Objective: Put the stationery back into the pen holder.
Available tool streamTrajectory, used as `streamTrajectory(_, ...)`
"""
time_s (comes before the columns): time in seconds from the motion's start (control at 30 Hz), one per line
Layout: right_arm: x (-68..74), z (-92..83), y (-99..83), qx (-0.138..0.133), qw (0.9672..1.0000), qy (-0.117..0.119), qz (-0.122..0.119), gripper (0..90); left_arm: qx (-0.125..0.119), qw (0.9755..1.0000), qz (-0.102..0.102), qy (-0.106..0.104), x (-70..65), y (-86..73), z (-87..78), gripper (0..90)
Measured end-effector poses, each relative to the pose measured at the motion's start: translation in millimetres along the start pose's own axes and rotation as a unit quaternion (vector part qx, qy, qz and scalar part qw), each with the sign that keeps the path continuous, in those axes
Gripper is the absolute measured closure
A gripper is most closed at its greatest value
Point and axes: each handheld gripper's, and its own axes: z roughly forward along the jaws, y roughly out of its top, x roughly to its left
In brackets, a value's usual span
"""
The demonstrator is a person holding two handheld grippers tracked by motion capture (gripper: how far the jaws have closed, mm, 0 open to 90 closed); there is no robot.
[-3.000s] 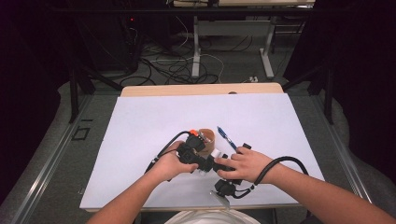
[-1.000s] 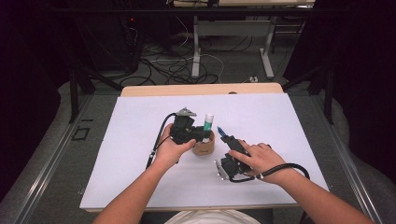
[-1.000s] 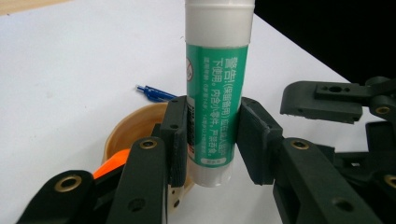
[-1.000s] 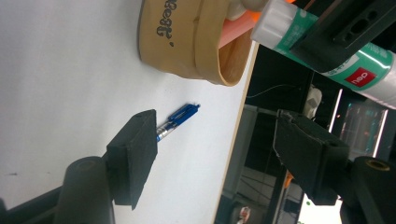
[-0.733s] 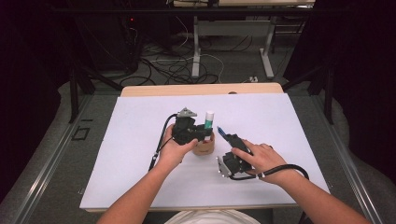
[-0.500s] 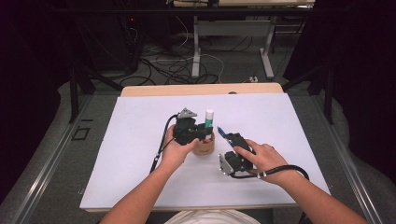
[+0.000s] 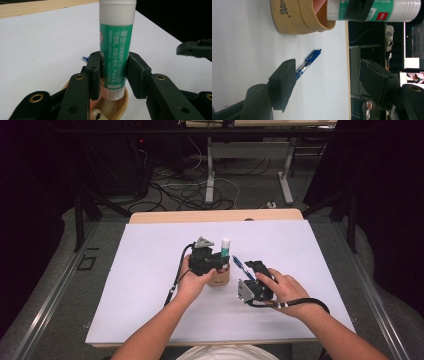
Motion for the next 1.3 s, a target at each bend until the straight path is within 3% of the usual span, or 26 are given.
streamTrajectory(0.2, -1.1, 0.2, -2.0, 0.009, 1.0, 0.001, 0.0, 31.2, 0.01, 0.9999, 0.003, 0.003, 0.4, -0.9, 3.9, 65.8)
streamTrajectory(0.53, -0.7, 1.6, -3.8, 0.01, 0.9999, 0.003, 0.006, 31.3, 0.02, 0.9992, 0.03, 0.016, -1.5, -1.2, 6.6, 65.8)
streamTrajectory(0.9, -0.9, 2.0, -4.5, 0.011, 0.9999, 0.001, 0.011, 31.3, 0.026, 0.9992, 0.03, 0.01, -1.7, -1.4, 4.4, 65.3)
streamTrajectory(0.93, -0.8, 2.0, -4.7, 0.011, 0.9999, 0.001, 0.012, 31.3, 0.019, 0.9995, 0.025, 0.006, -2.7, -1.6, 4.0, 64.0)
streamTrajectory(1.03, -0.6, 1.8, -5.4, 0.012, 0.9997, 0.004, 0.02, 31.3, 0.013, 0.9991, 0.038, 0.01, -4.6, 0.9, -1.0, 54.4)
streamTrajectory(1.1, -2.3, 1.7, -5.5, 0.014, 0.9998, 0.003, 0.012, 31.3, 0.009, 0.9991, 0.038, 0.018, -4.9, 2.5, -2.5, 53.1)
streamTrajectory(1.27, -1.7, -0.3, -4.7, 0.024, 0.9994, 0.003, 0.026, 31.3, 0.001, 0.999, 0.037, 0.026, -3.9, 6.9, -8.6, 48.6)
streamTrajectory(1.3, -1.9, 0.1, -4.9, 0.02, 0.9994, 0.004, 0.027, 31.3, -0.008, 0.9992, 0.028, 0.028, -4.8, 7.2, -9.3, 47.6)
